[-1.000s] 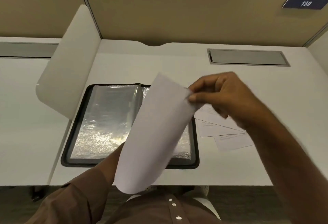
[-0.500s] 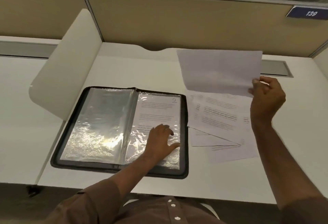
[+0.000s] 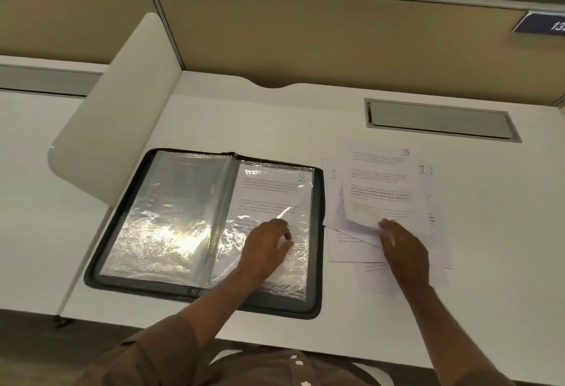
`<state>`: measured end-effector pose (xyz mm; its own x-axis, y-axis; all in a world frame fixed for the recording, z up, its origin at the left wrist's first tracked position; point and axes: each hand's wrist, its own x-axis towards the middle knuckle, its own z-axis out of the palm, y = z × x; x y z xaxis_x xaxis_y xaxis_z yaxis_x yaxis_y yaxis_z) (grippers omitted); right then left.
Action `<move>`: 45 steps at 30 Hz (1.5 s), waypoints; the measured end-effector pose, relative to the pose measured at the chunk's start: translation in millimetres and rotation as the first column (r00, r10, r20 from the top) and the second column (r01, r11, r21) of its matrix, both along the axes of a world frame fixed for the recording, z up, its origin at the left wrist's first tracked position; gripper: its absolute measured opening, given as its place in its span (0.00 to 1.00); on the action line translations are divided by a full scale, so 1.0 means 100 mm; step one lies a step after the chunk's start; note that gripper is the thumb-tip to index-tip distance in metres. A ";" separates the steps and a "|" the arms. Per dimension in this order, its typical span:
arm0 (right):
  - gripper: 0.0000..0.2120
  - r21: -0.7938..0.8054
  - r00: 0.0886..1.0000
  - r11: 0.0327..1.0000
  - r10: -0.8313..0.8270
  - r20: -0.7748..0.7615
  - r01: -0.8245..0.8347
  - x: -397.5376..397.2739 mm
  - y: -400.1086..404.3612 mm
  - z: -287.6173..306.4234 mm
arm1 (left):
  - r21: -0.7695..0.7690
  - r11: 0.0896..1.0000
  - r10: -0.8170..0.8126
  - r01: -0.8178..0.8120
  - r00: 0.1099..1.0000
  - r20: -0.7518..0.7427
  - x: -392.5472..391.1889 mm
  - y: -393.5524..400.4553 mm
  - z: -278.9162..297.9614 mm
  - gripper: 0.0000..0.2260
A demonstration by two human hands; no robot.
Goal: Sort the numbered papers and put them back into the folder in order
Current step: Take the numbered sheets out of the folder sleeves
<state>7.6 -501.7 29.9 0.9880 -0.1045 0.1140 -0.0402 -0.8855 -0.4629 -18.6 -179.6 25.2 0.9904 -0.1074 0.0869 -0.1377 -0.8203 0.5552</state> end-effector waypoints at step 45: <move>0.12 0.022 0.754 0.754 0.653 0.069 -0.656 -1.33 2.13 0.00 | 0.301 0.913 -0.290 0.276 0.957 0.004 -0.33 0.76 -0.26 0.12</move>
